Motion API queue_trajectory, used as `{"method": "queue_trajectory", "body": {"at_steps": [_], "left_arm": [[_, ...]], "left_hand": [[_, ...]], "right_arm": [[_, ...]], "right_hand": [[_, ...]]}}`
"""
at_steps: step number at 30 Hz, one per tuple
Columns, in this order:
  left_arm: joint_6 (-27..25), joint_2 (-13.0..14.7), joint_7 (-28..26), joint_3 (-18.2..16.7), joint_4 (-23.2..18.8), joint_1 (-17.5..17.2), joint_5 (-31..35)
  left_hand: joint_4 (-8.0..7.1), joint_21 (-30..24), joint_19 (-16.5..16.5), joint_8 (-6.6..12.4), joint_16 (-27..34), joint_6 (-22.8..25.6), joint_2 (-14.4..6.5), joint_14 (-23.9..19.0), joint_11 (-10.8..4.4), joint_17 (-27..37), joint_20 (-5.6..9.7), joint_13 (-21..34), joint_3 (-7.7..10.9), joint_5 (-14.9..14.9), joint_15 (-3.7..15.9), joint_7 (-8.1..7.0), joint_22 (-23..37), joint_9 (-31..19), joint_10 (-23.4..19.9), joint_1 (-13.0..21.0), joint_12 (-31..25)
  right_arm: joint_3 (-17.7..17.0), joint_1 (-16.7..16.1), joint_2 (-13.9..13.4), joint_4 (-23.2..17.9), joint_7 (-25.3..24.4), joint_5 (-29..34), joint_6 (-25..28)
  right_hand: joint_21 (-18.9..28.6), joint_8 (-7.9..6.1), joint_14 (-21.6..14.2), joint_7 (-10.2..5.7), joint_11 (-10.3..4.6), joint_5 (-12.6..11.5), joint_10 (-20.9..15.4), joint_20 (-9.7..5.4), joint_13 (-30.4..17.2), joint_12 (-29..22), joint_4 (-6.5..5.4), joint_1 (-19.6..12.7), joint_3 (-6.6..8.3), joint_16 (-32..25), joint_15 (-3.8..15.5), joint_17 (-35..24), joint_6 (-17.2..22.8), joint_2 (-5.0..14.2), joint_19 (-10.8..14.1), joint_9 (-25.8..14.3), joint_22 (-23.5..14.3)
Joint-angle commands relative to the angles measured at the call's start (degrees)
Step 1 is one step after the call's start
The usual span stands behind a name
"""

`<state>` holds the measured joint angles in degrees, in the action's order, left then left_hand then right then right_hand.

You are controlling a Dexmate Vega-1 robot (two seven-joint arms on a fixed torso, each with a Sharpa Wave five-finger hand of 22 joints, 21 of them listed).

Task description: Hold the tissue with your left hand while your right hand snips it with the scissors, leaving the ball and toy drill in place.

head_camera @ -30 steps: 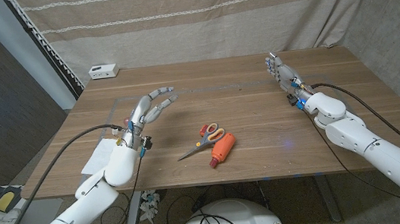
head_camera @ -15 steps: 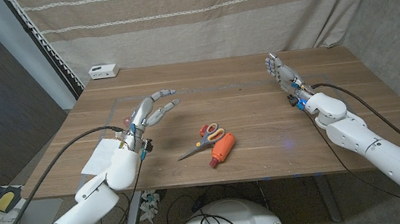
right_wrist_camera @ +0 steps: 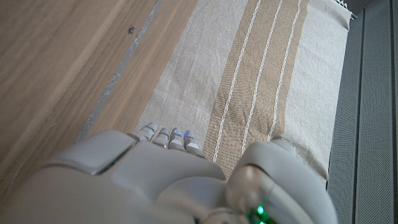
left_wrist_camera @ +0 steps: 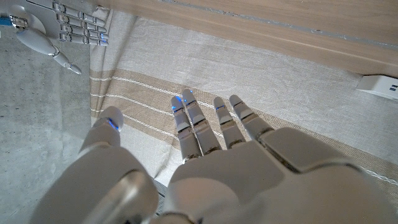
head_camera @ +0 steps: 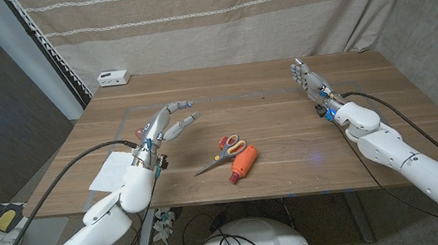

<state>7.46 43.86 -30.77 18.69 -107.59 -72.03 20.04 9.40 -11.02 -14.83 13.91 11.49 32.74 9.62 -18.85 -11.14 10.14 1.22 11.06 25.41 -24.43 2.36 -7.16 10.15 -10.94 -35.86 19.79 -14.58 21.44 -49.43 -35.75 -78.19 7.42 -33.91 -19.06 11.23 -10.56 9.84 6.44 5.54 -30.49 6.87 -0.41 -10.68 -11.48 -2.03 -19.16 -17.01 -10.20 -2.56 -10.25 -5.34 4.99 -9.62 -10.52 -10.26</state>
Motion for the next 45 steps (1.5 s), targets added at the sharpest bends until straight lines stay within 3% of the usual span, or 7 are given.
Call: {"method": "queue_trajectory", "body": {"at_steps": [1,10,20,33,37,40,45], "left_arm": [[-4.40,0.88,-2.29,0.72,-2.91,-1.81,4.22],[-9.94,-1.19,-6.70,2.70,-3.81,-2.37,9.35],[-11.34,-1.28,-10.35,4.07,-3.79,-2.37,11.85],[-17.48,0.54,-7.29,5.01,-8.79,-3.38,14.74],[-21.18,0.95,-4.28,5.63,-11.18,-3.73,15.52],[-22.30,0.78,-4.25,6.20,-11.60,-3.69,16.20],[-23.91,0.35,-4.60,6.89,-12.15,-3.65,17.07]], "left_hand": [[-0.10,-0.38,-0.27,-0.21,0.06,0.26,-0.06,-0.70,0.05,0.17,-0.56,0.24,-0.28,-0.49,9.36,-0.52,0.07,-0.07,0.91,0.99,0.65],[-0.18,-0.88,-1.38,0.10,0.52,2.20,-0.55,-2.68,-0.40,0.40,-2.90,0.41,-0.13,-0.29,8.72,-0.81,0.34,-0.18,-0.11,2.02,0.70],[-0.03,-0.96,-1.65,0.35,0.51,3.44,-0.35,-3.19,-0.60,0.46,-2.87,0.47,-0.14,-0.08,8.71,-1.23,0.43,-0.21,-1.53,2.62,0.43],[0.69,-0.75,-1.26,-0.59,0.11,1.92,0.28,-2.90,-1.02,0.47,-3.70,0.55,0.02,0.14,8.22,-1.77,0.46,-0.25,0.37,5.32,1.64],[0.16,-0.79,-1.18,-2.13,0.01,-1.60,0.82,-2.68,-0.57,0.70,-4.03,0.68,-1.20,0.76,7.47,-2.30,0.56,-0.32,4.48,5.33,3.19],[0.06,-1.29,-2.43,-2.15,0.58,-1.81,0.82,-4.27,-0.36,0.80,-4.66,0.76,-1.74,0.77,6.04,-2.58,0.63,-0.37,5.91,5.24,3.47],[0.17,-2.53,-5.92,-1.78,1.64,-1.26,0.62,-8.37,-0.47,0.89,-3.50,0.89,-2.46,0.71,5.99,-2.14,0.82,-0.45,6.04,5.94,2.90]], "right_arm": [[-0.08,-0.19,0.26,0.26,0.12,-0.35,-0.42],[-0.17,-0.31,0.22,0.23,0.19,-0.68,-0.11],[-0.12,-0.09,0.15,0.52,0.52,-0.71,-0.02],[-0.09,0.15,0.09,0.65,1.11,-1.09,0.29],[-0.20,0.01,-0.05,0.41,1.02,-1.20,0.44],[-0.24,-0.06,0.03,0.48,1.09,-1.37,0.41],[-0.24,-0.08,0.04,0.50,1.13,-1.40,0.39]], "right_hand": [[0.08,-0.46,3.98,0.33,0.14,0.09,0.13,0.11,-0.09,-0.25,0.27,-0.52,0.06,-0.24,-0.03,-0.13,-0.20,0.04,-1.38,-0.24,-0.25],[0.08,-0.49,4.07,0.28,0.33,0.12,0.23,0.37,-0.09,-0.31,0.35,-0.70,0.16,-0.26,-0.22,-0.12,-0.36,0.21,-1.47,-0.24,-0.26],[0.11,-0.50,4.03,0.45,0.33,0.15,0.26,0.38,-0.09,-0.33,0.38,-0.76,0.18,-0.29,-0.36,-0.12,-0.41,0.24,-1.44,-0.24,-0.25],[0.15,-0.49,3.99,0.58,0.77,0.19,0.52,0.43,-0.08,-0.30,0.45,-0.88,0.23,-0.33,-0.85,-0.11,-0.61,0.31,-1.42,-0.24,-0.25],[0.15,-0.48,4.01,0.72,0.89,0.20,0.52,0.48,-0.08,-0.31,0.47,-0.91,0.24,-0.32,-0.87,-0.11,-0.69,0.33,-1.41,-0.24,-0.25],[0.16,-0.49,4.03,0.73,0.86,0.21,0.55,0.53,-0.07,-0.32,0.50,-0.95,0.26,-0.32,-0.91,-0.11,-0.72,0.36,-1.42,-0.24,-0.25],[0.15,-0.49,4.14,0.69,0.81,0.22,0.62,0.58,-0.07,-0.32,0.53,-1.01,0.28,-0.29,-0.94,-0.11,-0.79,0.39,-1.46,-0.24,-0.25]]}}
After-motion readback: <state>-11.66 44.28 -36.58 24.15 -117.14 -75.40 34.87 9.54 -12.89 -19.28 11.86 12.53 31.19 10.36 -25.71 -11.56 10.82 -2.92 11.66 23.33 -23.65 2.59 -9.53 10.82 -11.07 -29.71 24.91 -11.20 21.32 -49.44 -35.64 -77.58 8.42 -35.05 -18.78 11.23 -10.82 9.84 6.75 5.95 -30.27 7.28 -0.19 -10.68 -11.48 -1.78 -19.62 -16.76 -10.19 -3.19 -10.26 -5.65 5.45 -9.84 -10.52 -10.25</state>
